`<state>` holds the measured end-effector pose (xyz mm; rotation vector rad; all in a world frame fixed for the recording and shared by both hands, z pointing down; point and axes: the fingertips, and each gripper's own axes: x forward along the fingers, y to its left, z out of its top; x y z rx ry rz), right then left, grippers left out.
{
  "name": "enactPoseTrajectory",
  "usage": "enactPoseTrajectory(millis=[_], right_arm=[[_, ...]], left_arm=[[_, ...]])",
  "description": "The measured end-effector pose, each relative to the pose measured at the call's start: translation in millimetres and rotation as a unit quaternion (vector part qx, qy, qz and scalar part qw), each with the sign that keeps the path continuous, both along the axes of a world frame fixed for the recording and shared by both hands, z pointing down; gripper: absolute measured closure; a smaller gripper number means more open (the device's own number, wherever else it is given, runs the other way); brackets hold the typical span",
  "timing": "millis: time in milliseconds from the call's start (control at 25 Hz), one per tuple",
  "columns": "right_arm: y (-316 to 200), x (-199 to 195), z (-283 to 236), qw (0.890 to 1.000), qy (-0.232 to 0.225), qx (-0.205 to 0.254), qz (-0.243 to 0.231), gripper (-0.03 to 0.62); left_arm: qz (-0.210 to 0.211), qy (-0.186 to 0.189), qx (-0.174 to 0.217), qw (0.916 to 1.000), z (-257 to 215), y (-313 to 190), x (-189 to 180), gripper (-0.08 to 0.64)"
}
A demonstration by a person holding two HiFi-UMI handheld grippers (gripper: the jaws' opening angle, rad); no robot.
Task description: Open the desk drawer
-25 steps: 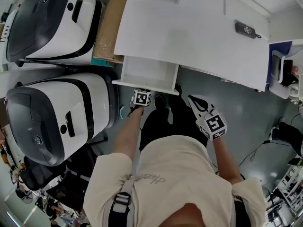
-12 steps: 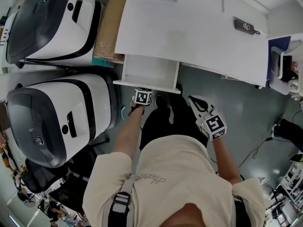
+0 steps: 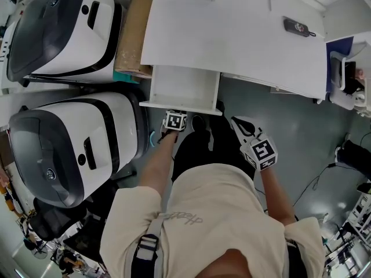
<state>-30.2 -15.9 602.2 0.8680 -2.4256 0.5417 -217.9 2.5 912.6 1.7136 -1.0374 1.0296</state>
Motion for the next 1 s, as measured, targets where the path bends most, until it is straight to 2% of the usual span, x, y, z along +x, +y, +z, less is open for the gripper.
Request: enactPoseTrajectory(millis=[1000], right_arm=[[39.3,-1.1,-2.4,1.0,0.011,0.008,0.017,0.591]], left_arm=[[-0.003,0.002,-0.001,1.0,-3.6,53.0,-6.9,0.478]])
